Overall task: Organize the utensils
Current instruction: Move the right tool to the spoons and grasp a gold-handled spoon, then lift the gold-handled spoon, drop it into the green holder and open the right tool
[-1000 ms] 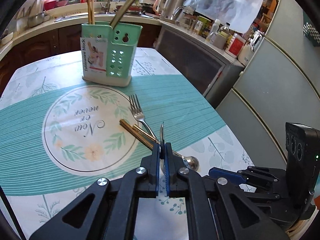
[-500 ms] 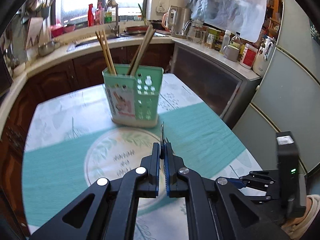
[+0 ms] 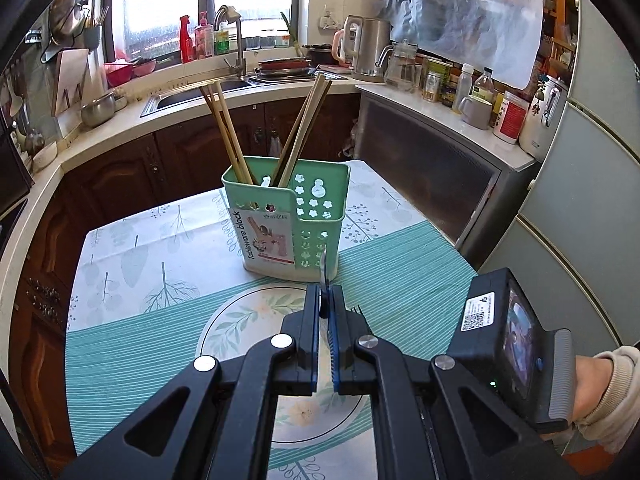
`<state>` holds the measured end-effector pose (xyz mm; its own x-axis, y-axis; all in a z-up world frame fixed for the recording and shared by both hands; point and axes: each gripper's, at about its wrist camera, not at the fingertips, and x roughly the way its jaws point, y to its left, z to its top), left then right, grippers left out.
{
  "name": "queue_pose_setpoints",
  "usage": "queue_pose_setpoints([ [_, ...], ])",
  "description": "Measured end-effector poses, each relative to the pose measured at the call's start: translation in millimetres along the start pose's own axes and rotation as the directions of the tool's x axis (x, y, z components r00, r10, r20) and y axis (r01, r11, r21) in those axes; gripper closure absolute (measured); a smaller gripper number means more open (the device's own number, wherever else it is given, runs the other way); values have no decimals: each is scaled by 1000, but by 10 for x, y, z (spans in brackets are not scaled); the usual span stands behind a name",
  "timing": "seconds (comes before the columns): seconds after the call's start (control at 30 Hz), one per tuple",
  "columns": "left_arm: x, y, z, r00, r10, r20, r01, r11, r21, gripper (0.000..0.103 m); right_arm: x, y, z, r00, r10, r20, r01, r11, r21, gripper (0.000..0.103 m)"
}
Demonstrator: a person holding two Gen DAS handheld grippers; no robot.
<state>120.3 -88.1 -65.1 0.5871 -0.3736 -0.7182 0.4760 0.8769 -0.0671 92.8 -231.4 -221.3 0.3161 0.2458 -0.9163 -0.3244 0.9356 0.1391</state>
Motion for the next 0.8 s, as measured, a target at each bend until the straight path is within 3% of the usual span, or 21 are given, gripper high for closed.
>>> queue_pose_setpoints([
  [0.37,51,120,-47,1000,-8,-15,7,1000,-23,101,246,-1,188,997,-14,-69,9,997,-74,96],
  [0.63,73,160,-51,999,-1,-40,1,1000,-18,101,346,196,286,985,-119,-126,91,975,-205,96],
  [0.8,0,148,53,1000,24,-18,-24,1000,12,101,300,231,302,985,-103,-135,80,983,-165,97],
])
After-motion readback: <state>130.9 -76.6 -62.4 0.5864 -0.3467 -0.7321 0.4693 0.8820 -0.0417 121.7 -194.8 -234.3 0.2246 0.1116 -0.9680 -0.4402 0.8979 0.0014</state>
